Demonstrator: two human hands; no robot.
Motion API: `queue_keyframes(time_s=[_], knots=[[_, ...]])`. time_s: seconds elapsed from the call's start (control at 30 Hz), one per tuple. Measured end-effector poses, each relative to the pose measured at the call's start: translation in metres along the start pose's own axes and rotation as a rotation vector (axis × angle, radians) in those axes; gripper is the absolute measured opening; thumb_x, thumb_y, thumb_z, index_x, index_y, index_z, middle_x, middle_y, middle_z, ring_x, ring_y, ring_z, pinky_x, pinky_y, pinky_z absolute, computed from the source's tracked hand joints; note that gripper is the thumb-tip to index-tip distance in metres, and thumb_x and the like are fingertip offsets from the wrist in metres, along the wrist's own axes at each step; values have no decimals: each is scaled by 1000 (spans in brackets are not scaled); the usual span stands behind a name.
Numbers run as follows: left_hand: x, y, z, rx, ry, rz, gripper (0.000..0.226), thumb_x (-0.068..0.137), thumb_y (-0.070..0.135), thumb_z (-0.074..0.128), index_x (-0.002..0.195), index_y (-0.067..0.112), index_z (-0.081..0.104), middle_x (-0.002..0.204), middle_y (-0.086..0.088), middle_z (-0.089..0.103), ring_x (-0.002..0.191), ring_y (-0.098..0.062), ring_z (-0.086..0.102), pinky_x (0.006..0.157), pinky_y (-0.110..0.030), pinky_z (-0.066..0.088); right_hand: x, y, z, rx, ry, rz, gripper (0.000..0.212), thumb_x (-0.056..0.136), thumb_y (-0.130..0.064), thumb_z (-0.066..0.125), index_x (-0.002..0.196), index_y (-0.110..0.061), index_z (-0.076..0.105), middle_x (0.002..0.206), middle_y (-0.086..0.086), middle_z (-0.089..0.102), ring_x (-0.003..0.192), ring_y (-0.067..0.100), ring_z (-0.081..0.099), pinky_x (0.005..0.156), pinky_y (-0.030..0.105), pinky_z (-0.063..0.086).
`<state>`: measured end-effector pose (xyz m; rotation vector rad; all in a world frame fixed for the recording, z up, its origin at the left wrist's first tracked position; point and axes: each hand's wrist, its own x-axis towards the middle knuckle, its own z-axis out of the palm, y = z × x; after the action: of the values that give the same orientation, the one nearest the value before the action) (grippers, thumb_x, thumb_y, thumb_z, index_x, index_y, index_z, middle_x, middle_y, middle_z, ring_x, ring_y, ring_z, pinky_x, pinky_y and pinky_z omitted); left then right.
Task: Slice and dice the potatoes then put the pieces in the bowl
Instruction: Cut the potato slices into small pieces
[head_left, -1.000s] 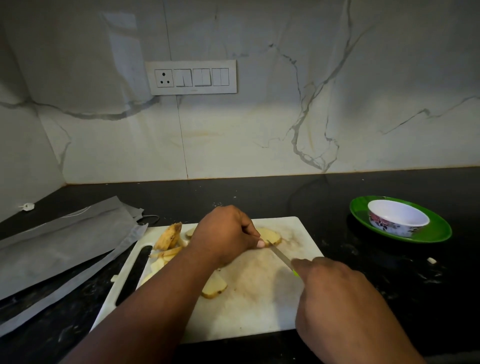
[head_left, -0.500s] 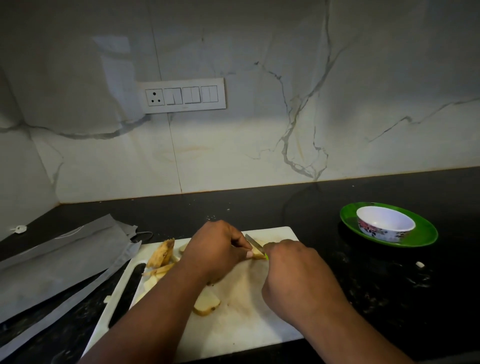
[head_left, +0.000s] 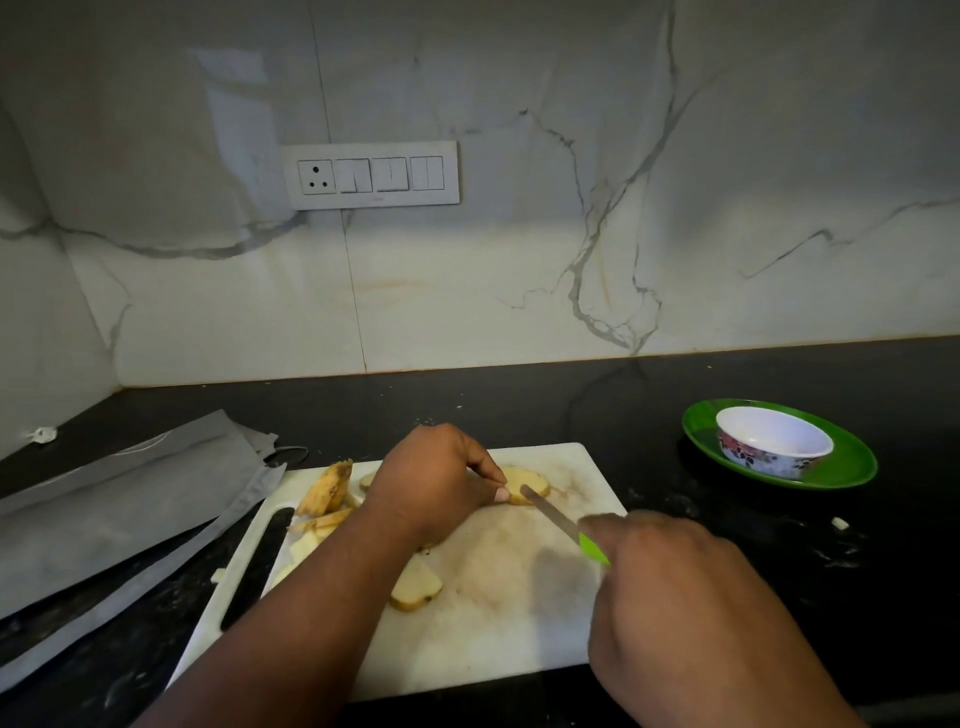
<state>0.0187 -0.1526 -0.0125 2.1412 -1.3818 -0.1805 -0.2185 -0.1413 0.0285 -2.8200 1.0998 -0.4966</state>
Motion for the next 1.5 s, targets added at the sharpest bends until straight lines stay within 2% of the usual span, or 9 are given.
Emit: queue_keyframes(time_s=[0.13,0.3,0.53,0.67,0.83,1.0,1.2,1.4,1.5], knots=[[-3,2,-2,2,9,-12,4,83,41,85,84,38,82,84,23,75,84,2,67,86,-32,60,21,-5,8,28,97,-4,34,87,-21,50,120,-28,57,96,-8,50,93,15,59,66,20,38],[-4,2,-2,-22,15,-6,4,83,38,86,84,36,83,79,20,75,78,0,68,82,-29,60,49,-11,29,50,113,-9,28,86,-18,53,111,-27,60,97,-7,55,73,13,45,64,20,38],[-4,1,-3,-39,0,16,14,83,37,86,74,44,79,76,29,73,78,7,67,75,-19,54,48,-15,41,68,88,-12,38,90,-17,52,126,-29,57,108,-6,59,88,13,56,67,19,39],[-4,3,-3,-44,-7,-16,3,84,38,85,85,37,82,85,21,76,84,2,68,83,-25,57,29,-13,36,57,39,6,42,89,-19,48,129,-30,55,112,-9,58,100,13,60,78,22,47],[-3,3,-3,-38,-8,-17,3,84,38,85,86,37,83,85,22,76,85,3,67,86,-28,59,0,-4,13,23,-49,-2,46,86,-25,50,132,-31,48,113,-10,51,111,14,56,82,23,44],[-6,2,-7,-33,-45,1,6,90,33,81,93,38,82,91,22,76,87,3,67,87,-24,57,4,-3,3,41,63,25,43,89,-22,49,132,-30,50,113,-9,55,107,14,58,80,22,45],[-8,3,-6,-101,-9,-25,18,86,24,84,92,36,72,81,18,76,82,1,71,89,-32,60,34,-9,22,77,109,28,26,88,-18,53,111,-28,59,91,-9,49,74,10,48,64,18,43],[-5,3,-4,-86,3,-3,38,83,30,87,105,37,58,80,23,76,84,4,70,91,-33,57,45,-14,33,96,99,-3,30,93,-22,55,122,-28,58,107,-7,59,76,10,45,65,16,36],[-4,3,-4,-90,-4,-11,39,82,30,88,106,36,58,80,21,77,86,3,70,92,-33,57,46,-15,36,101,91,6,33,93,-22,54,125,-28,58,109,-8,60,81,9,52,68,15,44]])
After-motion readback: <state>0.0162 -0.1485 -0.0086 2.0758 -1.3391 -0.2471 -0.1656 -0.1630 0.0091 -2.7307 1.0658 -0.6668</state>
